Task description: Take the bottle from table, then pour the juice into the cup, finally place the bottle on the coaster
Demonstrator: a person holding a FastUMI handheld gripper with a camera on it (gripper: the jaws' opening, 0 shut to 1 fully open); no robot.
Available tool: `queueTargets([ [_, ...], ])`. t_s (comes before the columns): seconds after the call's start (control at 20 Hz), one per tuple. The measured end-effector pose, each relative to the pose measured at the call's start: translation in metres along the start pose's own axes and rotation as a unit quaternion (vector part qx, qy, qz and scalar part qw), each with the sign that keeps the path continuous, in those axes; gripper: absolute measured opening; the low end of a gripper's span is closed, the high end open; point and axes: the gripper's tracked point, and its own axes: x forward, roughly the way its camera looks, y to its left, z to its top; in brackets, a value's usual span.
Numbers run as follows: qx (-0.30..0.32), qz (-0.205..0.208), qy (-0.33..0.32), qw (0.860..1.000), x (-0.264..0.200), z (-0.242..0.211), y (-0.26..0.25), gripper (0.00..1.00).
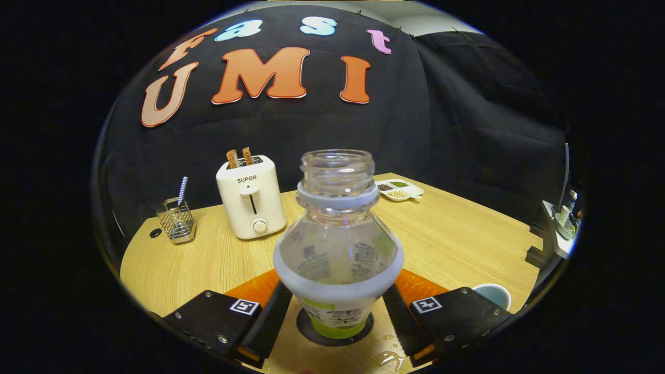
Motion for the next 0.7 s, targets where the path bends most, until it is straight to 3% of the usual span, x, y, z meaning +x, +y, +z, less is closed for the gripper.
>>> queueTargets([
  [0.05, -0.001, 0.005, -0.002, 1.000, -0.001, 0.004, 0.001, 0.97],
  [0.3, -0.029, 0.018, -0.036, 0.999, -0.021, 0.042, 0.001, 0.97],
  [0.7, -0.019, 0.084, -0.103, 0.991, -0.112, 0.116, 0.020, 0.97],
])
